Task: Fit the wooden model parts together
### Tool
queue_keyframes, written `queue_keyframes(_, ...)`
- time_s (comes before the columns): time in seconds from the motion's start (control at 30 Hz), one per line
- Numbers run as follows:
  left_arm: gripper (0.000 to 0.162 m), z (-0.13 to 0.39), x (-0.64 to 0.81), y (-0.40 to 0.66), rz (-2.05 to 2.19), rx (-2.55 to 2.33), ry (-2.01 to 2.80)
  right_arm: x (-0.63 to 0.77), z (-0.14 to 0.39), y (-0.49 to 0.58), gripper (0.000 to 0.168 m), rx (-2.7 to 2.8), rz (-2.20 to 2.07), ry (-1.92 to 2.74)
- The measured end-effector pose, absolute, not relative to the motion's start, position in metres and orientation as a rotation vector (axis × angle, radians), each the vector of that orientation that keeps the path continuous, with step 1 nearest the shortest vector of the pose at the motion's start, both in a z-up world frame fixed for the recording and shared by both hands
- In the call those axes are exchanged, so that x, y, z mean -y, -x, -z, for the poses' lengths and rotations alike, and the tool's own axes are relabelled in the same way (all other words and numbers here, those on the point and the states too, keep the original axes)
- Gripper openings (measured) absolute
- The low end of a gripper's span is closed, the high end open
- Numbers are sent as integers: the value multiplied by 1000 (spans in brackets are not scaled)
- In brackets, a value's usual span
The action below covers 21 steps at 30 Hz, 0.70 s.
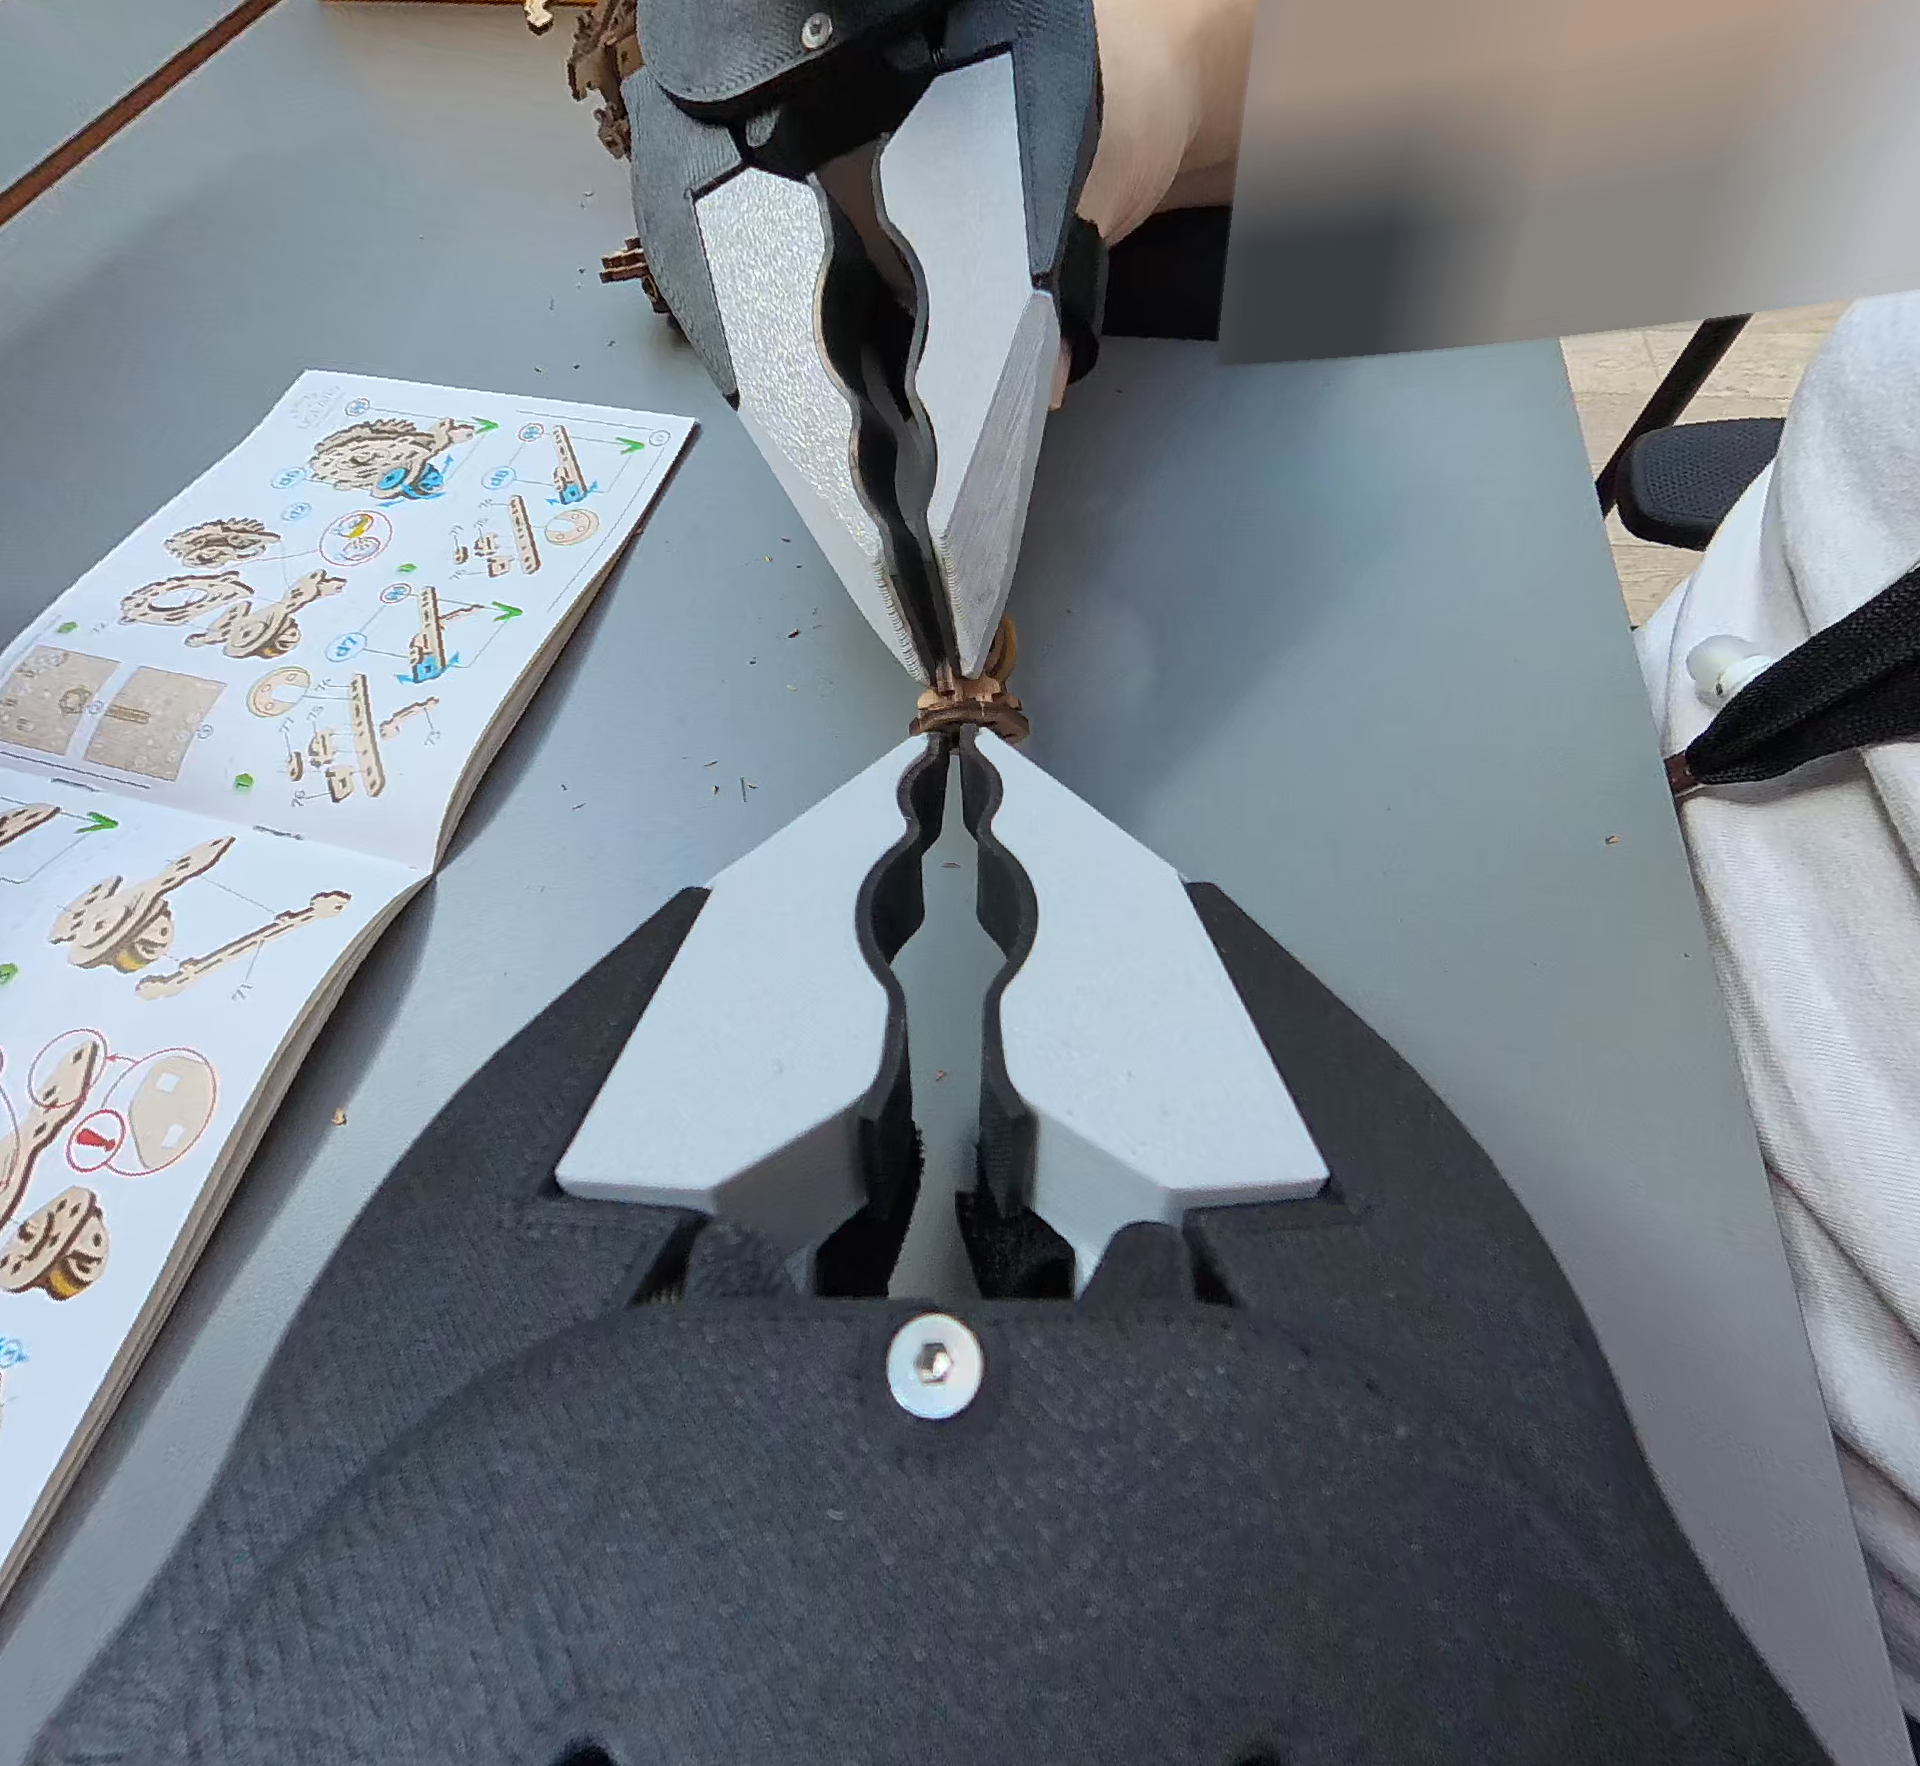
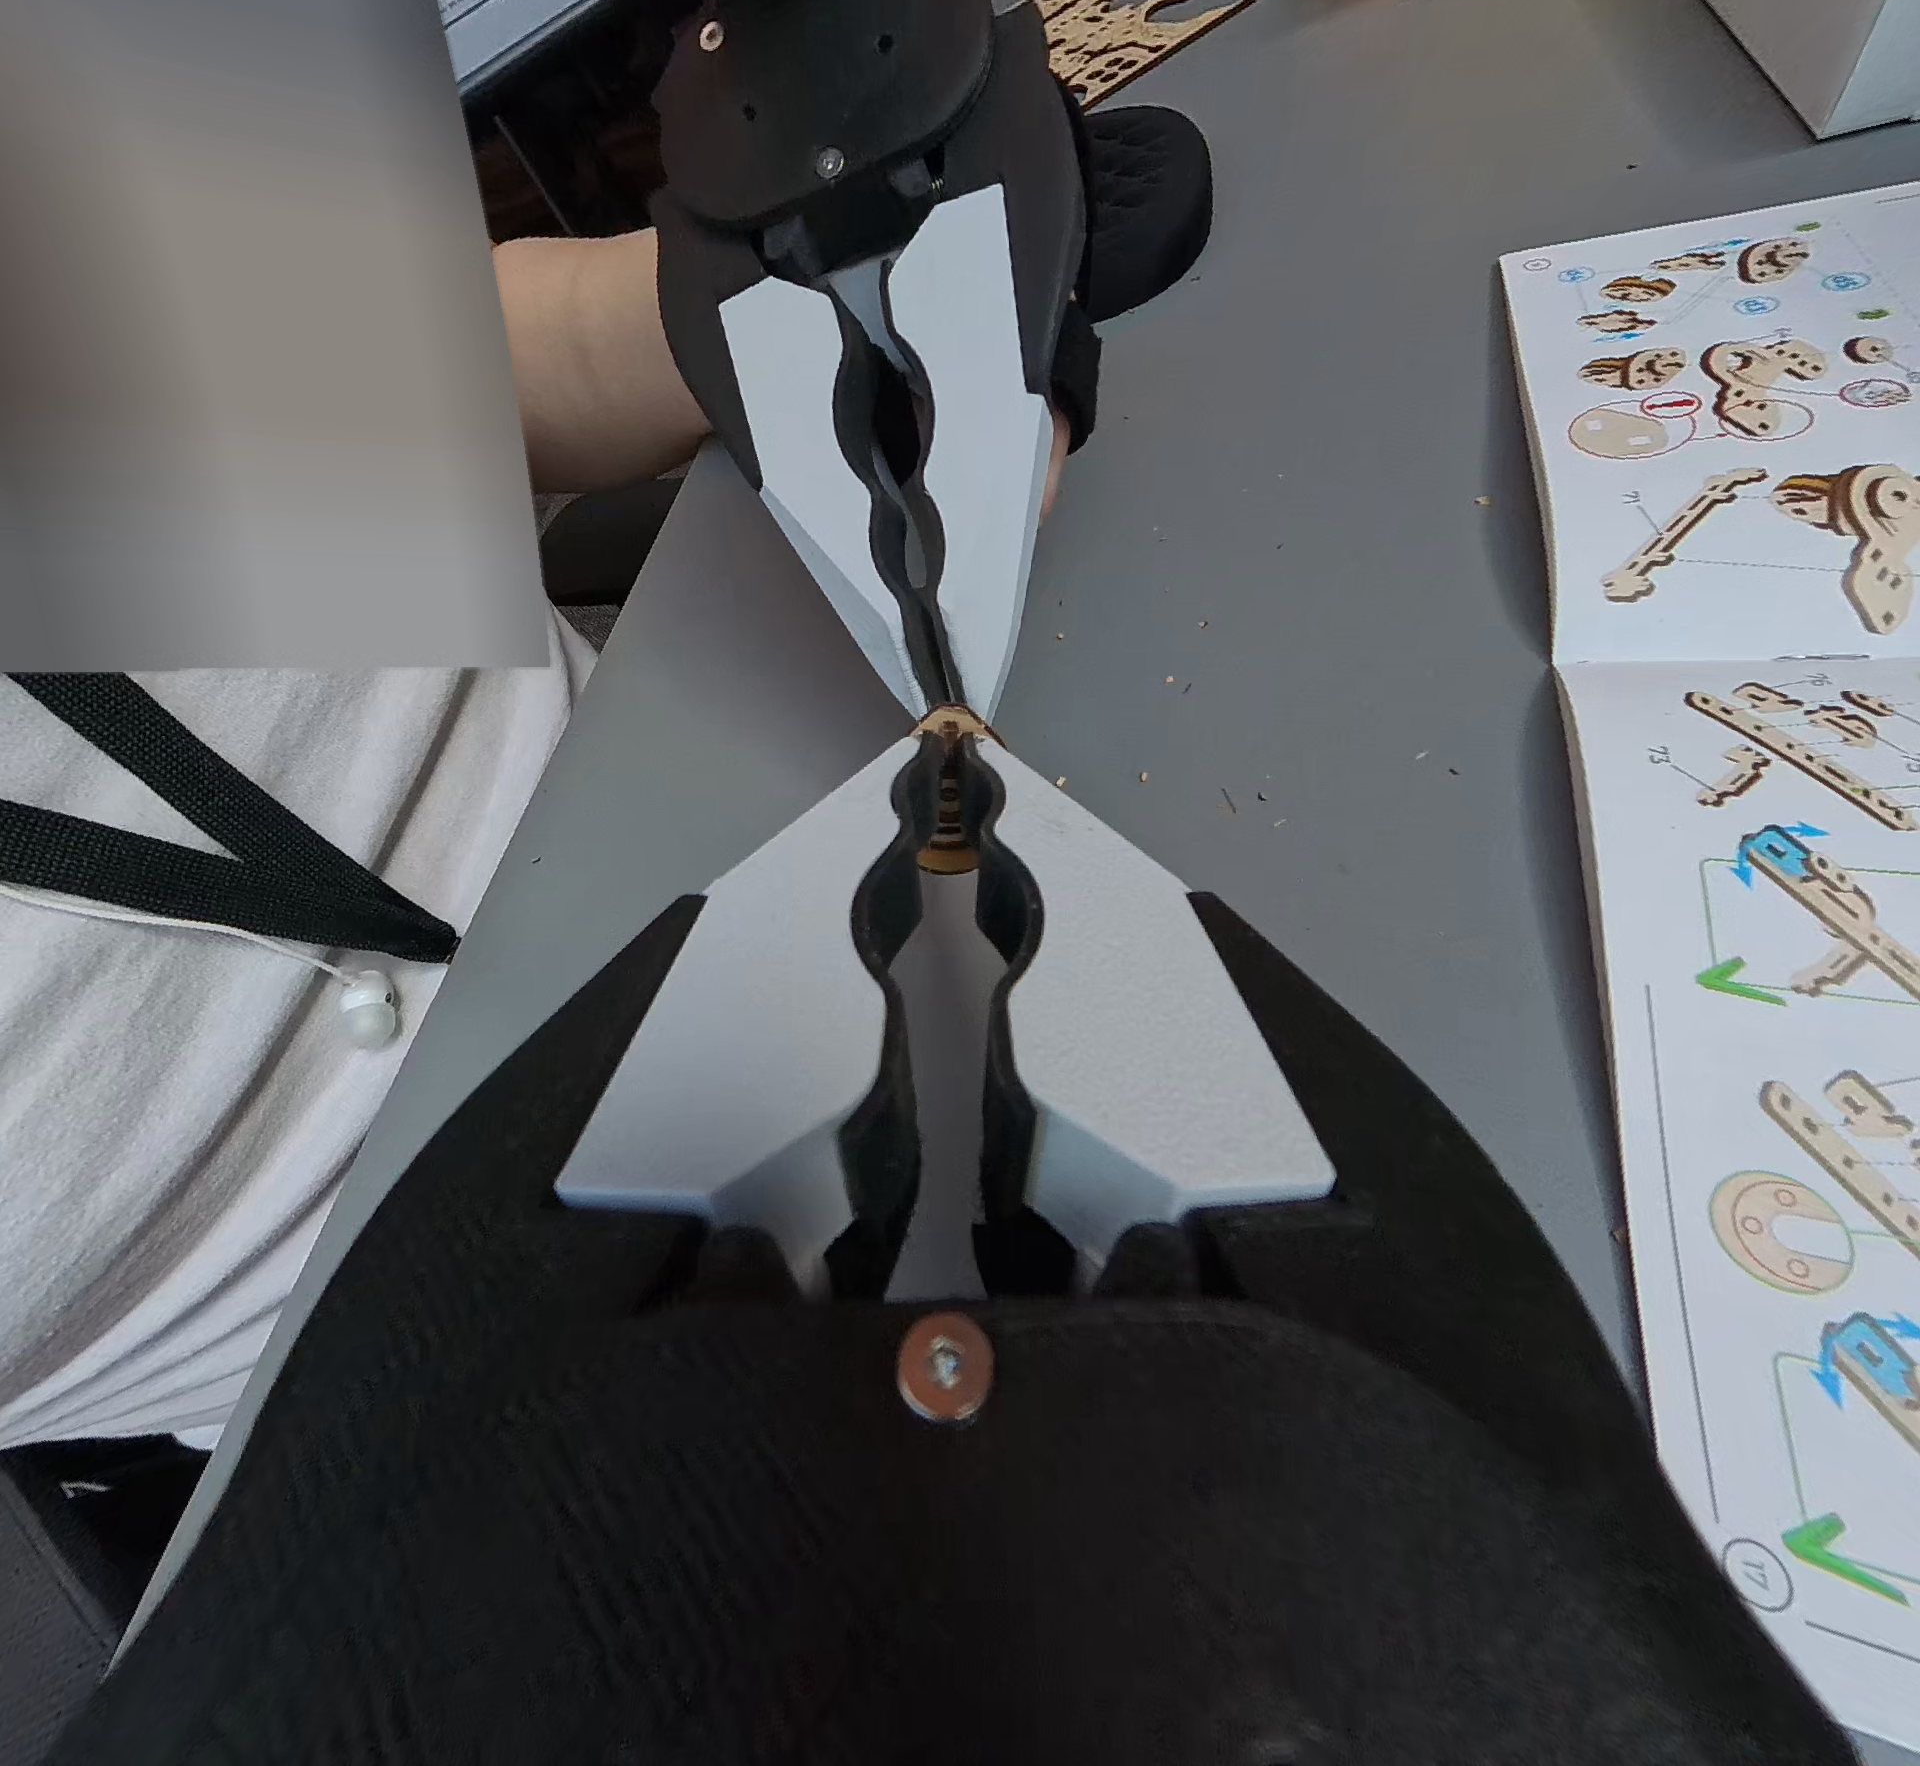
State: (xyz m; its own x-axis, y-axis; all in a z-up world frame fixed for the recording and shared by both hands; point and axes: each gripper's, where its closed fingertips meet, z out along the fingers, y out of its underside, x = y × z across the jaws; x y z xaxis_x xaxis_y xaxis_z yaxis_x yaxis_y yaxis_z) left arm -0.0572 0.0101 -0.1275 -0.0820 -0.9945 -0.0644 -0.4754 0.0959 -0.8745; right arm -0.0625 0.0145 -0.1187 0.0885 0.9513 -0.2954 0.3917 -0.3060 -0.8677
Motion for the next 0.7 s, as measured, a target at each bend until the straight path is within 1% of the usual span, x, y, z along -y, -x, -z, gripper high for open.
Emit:
queue_keyframes(0.43, 0, 140, -3, 57, 835, -1752, 1453, -9, 130, 64, 1, 1443, -1041, 1788)
queue_keyframes(0.7, 0, 140, -3, 57, 862, -1752, 1475, -8, 131, 65, 1, 1467, -1002, 1802)
